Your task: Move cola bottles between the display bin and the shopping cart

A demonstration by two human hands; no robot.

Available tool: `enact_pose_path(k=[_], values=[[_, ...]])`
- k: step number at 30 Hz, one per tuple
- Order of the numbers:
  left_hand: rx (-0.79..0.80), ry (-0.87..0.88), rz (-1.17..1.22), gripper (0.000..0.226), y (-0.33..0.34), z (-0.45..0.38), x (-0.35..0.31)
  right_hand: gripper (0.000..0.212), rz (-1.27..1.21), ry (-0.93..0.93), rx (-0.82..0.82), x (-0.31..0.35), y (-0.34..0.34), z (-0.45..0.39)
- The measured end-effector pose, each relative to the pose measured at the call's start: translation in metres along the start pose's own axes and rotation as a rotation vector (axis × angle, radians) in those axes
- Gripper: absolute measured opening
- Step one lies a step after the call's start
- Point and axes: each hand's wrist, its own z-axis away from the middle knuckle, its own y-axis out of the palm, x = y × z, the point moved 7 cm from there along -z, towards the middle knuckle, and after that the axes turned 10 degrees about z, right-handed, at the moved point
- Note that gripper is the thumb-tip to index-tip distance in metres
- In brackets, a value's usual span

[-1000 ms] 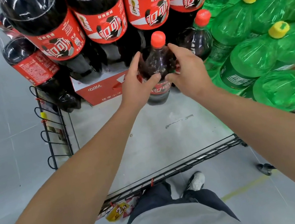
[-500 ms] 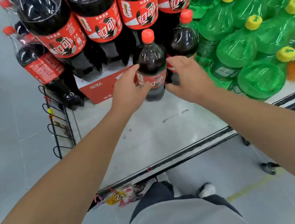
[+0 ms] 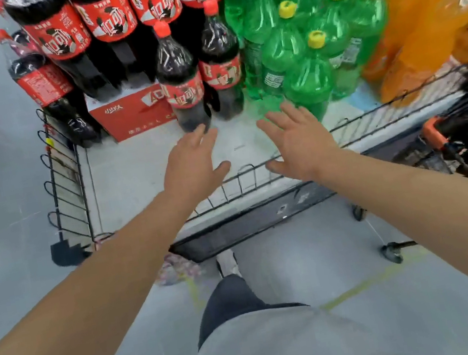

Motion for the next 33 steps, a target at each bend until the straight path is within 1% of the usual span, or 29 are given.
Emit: enact_pose_path(k=[5,7,10,14,22,26,30,33], values=[[0.024,0.097,0.027,0.074,0.046,0.047,-0.079,0.086,0.003,0.075,-0.014,-0.039,0.035,0.094],[0.078,0.135,0.029,0.072,0.067,0.056,-0.115,0.086,-0.012,0.135,0.0,-0.061,0.052,0.131],[0.134,0.23,0.052,0.07,0.095,0.063,-0.172,0.088,-0.027,0.217,0.052,-0.094,0.076,0.183],[0.19,0.351,0.085,0.069,0.128,0.059,-0.25,0.085,-0.082,0.352,0.087,-0.145,0.106,0.245],[0.34,0.55,0.05,0.073,0.199,0.009,-0.394,0.084,-0.155,0.637,0.149,-0.269,0.152,0.334],[0.36,0.623,0.031,0.073,0.233,-0.027,-0.465,0.077,-0.163,0.737,0.147,-0.337,0.175,0.358],[0.407,0.646,0.056,0.072,0.267,-0.072,-0.527,0.082,-0.187,0.758,0.222,-0.406,0.191,0.365],[0.439,0.629,0.066,0.071,0.286,-0.107,-0.568,0.083,-0.195,0.762,0.236,-0.461,0.196,0.362]])
